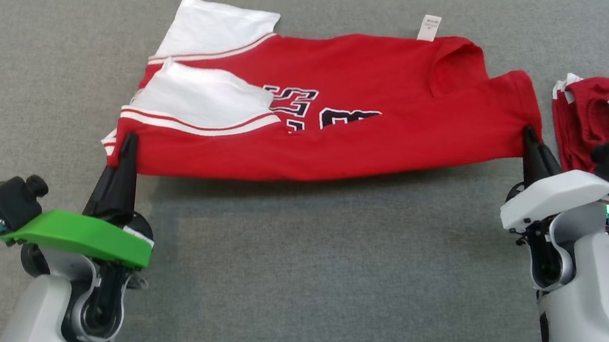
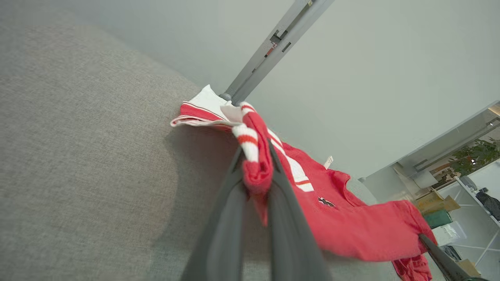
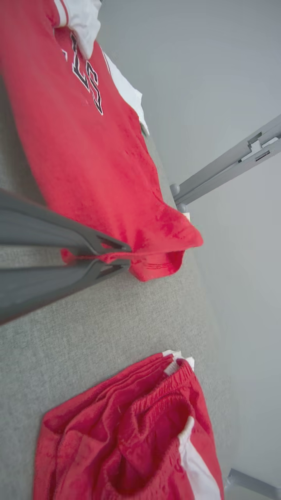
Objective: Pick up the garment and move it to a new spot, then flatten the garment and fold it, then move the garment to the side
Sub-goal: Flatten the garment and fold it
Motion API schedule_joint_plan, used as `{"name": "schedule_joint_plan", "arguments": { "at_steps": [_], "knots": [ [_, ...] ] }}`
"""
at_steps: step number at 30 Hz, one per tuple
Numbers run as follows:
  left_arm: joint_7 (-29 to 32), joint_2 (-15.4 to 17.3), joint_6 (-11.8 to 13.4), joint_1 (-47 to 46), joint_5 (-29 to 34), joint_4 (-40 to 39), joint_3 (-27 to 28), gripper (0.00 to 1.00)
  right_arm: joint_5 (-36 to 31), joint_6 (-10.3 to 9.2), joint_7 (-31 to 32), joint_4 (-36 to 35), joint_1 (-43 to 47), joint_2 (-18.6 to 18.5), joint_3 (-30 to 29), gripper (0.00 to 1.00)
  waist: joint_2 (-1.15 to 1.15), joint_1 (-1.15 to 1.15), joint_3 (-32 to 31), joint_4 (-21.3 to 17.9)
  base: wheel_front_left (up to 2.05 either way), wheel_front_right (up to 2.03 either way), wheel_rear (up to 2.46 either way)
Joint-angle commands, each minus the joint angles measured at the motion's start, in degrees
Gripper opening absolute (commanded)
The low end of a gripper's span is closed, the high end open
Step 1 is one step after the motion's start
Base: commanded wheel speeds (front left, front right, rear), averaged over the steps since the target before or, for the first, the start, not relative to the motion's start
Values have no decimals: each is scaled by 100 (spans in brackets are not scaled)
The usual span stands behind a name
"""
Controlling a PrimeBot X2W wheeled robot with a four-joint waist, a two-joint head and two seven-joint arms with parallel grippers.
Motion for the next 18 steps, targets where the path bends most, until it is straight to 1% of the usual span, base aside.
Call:
{"name": "schedule_joint_plan", "arguments": {
  "at_steps": [1,6,10,14,18],
  "knots": [
    [22,59,45,196,20,-147,-9,0,31,-7,101,-168,220,-64,-52,0,0,0,-142,14,0,0,0],
    [144,66,256,979,2,-751,-65,0,143,-7,666,-1103,1000,-70,-268,0,0,0,-327,48,0,0,0],
    [210,70,410,1614,6,-996,-134,0,113,-7,993,-1714,1761,-44,-423,0,0,0,-408,91,0,0,0],
    [240,123,526,2051,169,-1055,-248,0,73,-7,1178,-2092,2396,-28,-454,0,0,0,-427,136,0,0,0],
    [282,167,610,2286,276,-934,-359,0,120,-7,1203,-2171,2790,-12,-366,0,0,0,-433,130,0,0,0]
  ]
}}
